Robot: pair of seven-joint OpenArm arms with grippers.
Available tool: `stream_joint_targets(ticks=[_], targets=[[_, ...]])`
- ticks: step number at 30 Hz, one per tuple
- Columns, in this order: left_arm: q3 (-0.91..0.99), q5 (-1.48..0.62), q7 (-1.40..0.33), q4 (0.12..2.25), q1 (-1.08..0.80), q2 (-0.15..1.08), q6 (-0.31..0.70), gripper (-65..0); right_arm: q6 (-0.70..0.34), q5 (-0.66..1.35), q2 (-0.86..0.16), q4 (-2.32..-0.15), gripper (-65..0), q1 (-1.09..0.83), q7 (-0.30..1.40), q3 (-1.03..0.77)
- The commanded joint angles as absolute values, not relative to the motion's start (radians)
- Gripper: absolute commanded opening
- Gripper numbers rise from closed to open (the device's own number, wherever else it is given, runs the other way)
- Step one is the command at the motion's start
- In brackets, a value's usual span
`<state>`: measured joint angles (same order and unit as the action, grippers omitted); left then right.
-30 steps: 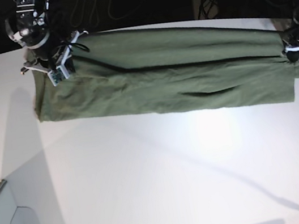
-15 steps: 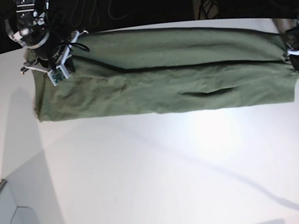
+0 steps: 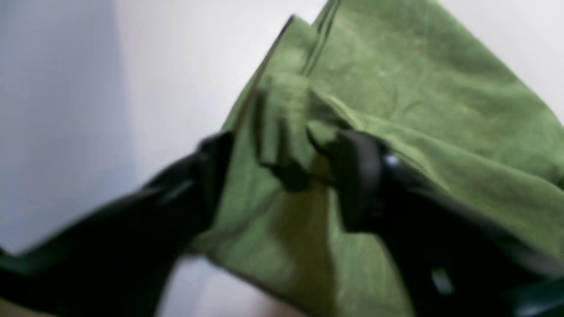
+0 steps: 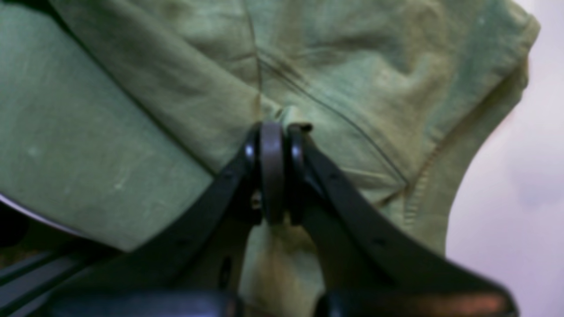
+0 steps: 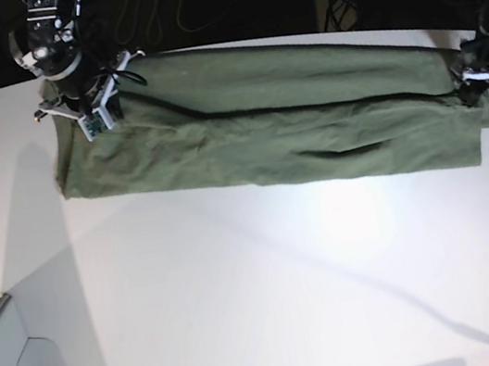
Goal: Layout the t-shirt on the table in an organized manner, then fold the t-shirt properly
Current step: 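Hold the strip end with the right gripper and grasp the other end with the left, then fold the strip end held by the left gripper toward the right gripper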
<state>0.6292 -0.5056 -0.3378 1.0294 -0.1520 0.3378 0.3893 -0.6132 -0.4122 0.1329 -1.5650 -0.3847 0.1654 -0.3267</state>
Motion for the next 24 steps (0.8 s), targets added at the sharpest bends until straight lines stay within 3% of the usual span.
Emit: stream_joint_targets(ticks=[1,5,13,24], targets=[[0.636,-0.516,-0.318,1.044,-0.148,0.361,0.397,-20.5,-0.621,-0.404,0.133,-1.580,-65.0,-0.381,0.150,-0.326],[0.634,-0.515,-0.325,1.041,-0.119,0.374,0.397,-13.1,-0.621,-0.404,0.133,-1.580,-65.0,-0.381,0.150,-0.325],[0.631,-0.512,-0.323,1.001,-0.084,0.380,0.390,-13.1,-0.621,-0.404,0.130,-1.580,-65.0,-0.381,0.150,-0.329],[0.630,-0.297,-0.317,0.848,0.010,0.352,0.397,-13.4,-0.621,-0.404,0.130,-1.580,-65.0,-0.381,0.150,-0.329]])
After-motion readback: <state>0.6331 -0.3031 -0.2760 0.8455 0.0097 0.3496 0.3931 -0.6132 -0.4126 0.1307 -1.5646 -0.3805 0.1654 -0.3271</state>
